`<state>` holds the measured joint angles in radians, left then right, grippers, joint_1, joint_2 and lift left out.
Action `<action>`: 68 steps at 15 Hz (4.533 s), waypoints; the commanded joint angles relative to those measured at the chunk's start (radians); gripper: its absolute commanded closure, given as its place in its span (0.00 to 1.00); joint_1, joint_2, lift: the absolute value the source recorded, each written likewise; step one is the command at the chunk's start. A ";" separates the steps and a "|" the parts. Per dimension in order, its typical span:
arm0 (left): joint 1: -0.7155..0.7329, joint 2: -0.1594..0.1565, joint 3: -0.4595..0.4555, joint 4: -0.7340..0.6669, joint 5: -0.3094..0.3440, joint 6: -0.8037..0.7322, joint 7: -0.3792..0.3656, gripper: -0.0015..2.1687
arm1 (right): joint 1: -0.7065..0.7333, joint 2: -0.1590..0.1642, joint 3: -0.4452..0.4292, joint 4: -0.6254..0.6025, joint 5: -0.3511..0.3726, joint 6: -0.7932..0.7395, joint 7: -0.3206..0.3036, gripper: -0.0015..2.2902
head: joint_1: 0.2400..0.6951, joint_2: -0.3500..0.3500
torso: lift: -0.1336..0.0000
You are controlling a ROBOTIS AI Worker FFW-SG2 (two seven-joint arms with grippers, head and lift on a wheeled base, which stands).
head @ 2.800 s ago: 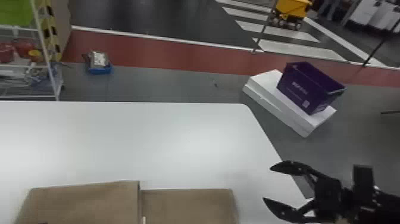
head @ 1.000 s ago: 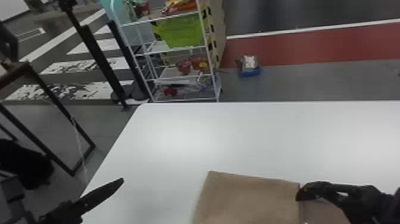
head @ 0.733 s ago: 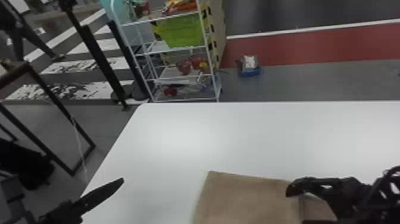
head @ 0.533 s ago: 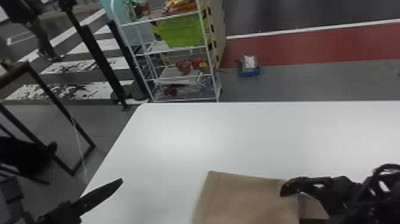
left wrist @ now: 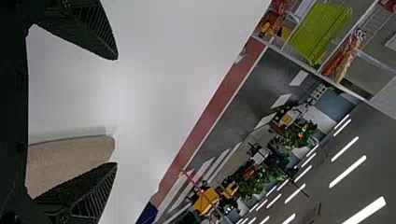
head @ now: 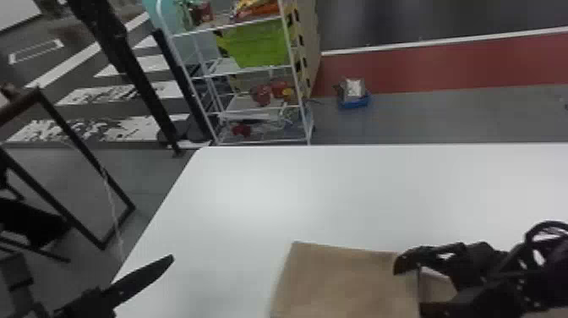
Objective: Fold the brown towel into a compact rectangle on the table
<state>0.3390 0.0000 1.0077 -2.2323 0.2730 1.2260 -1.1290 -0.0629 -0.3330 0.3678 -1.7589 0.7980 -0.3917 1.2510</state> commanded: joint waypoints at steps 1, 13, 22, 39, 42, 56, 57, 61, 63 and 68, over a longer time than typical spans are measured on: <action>0.000 -0.003 -0.001 0.007 -0.002 -0.003 0.000 0.04 | -0.003 0.002 0.000 0.001 0.001 0.023 0.005 0.25 | 1.00 1.00 | 0.08; 0.000 -0.003 0.006 0.016 -0.002 -0.009 -0.009 0.04 | 0.012 -0.006 0.003 -0.013 0.003 0.075 0.050 0.21 | 1.00 1.00 | 0.08; 0.000 -0.003 0.008 0.023 -0.003 -0.009 -0.011 0.04 | 0.011 -0.006 0.005 -0.017 -0.014 0.075 0.067 0.33 | 1.00 1.00 | 0.08; -0.002 -0.003 0.012 0.030 -0.006 -0.012 -0.012 0.04 | 0.020 -0.014 -0.001 -0.043 -0.037 0.158 0.108 0.30 | 1.00 1.00 | 0.08; -0.002 -0.003 0.012 0.028 -0.008 -0.012 -0.012 0.04 | 0.017 -0.014 0.002 -0.039 -0.026 0.158 0.108 0.30 | 1.00 1.00 | 0.08; -0.003 -0.003 0.012 0.042 -0.008 -0.012 -0.014 0.04 | -0.001 -0.009 0.025 -0.024 -0.026 0.161 0.116 0.56 | 1.00 1.00 | 0.08; -0.003 -0.003 0.012 0.042 -0.008 -0.012 -0.014 0.04 | -0.001 -0.009 0.025 -0.024 -0.026 0.158 0.116 0.57 | 1.00 1.00 | 0.08; -0.003 -0.003 0.012 0.043 -0.008 -0.012 -0.014 0.04 | 0.003 -0.005 0.006 -0.040 -0.091 0.170 0.108 0.57 | 1.00 1.00 | 0.08; -0.003 -0.003 0.012 0.042 -0.006 -0.012 -0.015 0.04 | 0.003 -0.003 -0.009 -0.070 -0.137 0.216 0.110 0.57 | 1.00 1.00 | 0.08; -0.006 -0.003 0.023 0.037 -0.005 -0.012 -0.018 0.04 | 0.080 -0.061 -0.072 -0.206 -0.177 0.268 0.116 0.57 | 1.00 1.00 | 0.08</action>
<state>0.3356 0.0000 1.0291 -2.1944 0.2677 1.2142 -1.1475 -0.0118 -0.3712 0.3259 -1.9213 0.6371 -0.1354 1.3637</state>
